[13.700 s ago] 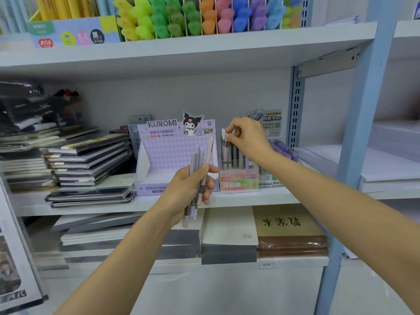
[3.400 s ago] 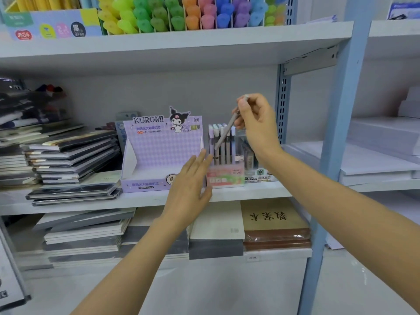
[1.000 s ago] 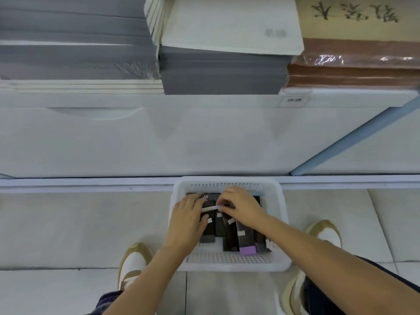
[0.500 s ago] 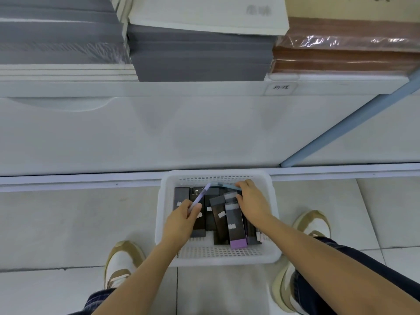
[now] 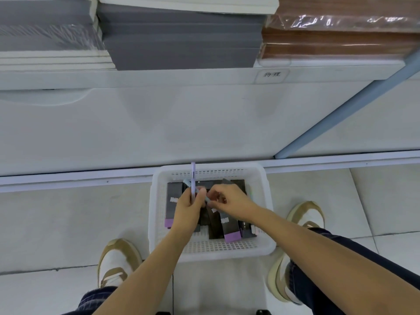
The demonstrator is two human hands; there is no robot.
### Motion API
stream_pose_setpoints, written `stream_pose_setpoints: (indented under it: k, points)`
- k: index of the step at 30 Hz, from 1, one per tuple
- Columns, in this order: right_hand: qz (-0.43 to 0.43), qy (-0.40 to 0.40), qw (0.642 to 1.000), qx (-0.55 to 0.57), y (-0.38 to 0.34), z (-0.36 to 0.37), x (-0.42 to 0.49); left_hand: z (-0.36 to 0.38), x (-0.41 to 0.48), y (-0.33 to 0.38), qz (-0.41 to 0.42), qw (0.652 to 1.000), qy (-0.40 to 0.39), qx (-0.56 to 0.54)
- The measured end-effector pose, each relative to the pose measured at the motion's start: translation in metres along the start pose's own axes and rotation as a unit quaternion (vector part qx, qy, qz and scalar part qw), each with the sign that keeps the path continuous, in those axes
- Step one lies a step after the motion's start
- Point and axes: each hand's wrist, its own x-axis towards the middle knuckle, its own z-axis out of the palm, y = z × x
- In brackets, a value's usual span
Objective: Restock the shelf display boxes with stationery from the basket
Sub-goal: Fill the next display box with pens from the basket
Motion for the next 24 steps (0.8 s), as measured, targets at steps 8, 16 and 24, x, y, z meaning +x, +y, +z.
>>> stream_pose_setpoints:
  k: [8,16,24]
  points:
    - [0.042,0.057,0.996,-0.05,0.001,-0.046,-0.023,0.008,-0.004,0.007,0.003,0.999,0.043,0.011]
    - [0.173,-0.065,0.954,-0.238,0.014,-0.07,-0.023,0.014,-0.015,0.004,-0.027,0.996,-0.064,0.051]
    - [0.202,-0.116,0.942,-0.241,0.018,-0.065,-0.017,0.019,-0.007,0.001,-0.041,0.994,-0.075,0.067]
